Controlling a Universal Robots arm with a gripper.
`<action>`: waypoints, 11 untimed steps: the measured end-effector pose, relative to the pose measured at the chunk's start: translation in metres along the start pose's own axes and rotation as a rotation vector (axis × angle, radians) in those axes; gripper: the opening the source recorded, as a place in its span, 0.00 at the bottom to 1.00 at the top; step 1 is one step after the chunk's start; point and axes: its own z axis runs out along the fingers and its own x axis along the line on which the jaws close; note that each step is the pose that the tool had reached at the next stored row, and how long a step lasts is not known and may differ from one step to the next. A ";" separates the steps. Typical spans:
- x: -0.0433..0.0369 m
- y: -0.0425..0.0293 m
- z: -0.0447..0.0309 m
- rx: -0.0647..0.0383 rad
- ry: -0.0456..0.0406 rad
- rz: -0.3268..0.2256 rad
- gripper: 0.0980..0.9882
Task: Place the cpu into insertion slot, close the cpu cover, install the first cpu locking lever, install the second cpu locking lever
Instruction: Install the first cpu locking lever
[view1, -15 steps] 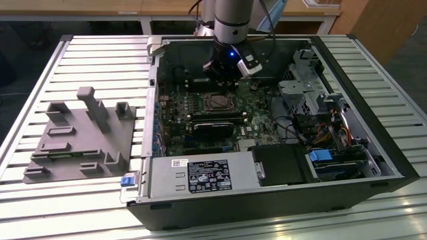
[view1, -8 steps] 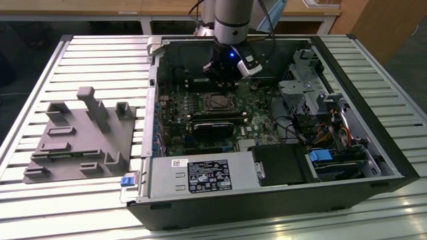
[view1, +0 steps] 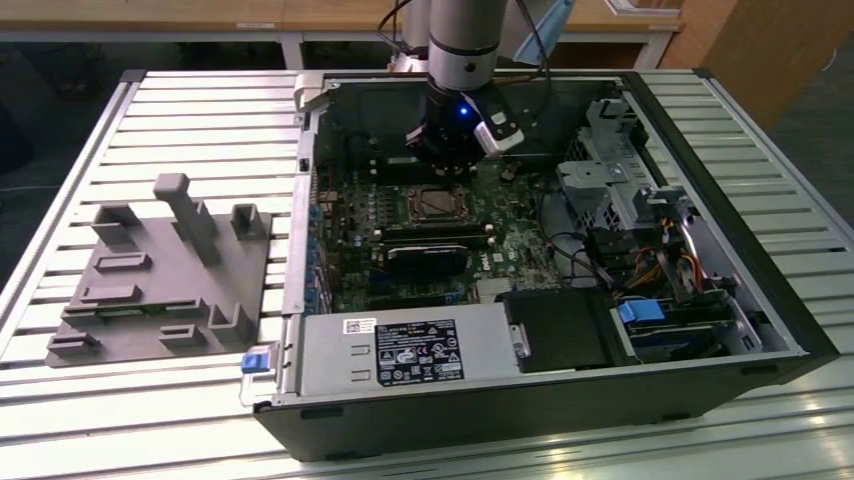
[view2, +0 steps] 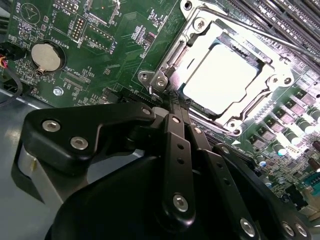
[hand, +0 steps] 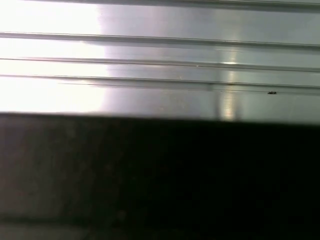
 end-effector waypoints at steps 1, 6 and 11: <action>0.0000 0.0000 0.0004 0.000 0.0000 0.000 0.01; 0.0000 0.0001 0.0022 0.000 0.0001 0.000 0.01; 0.0000 0.0004 0.0032 0.000 -0.0001 0.000 0.01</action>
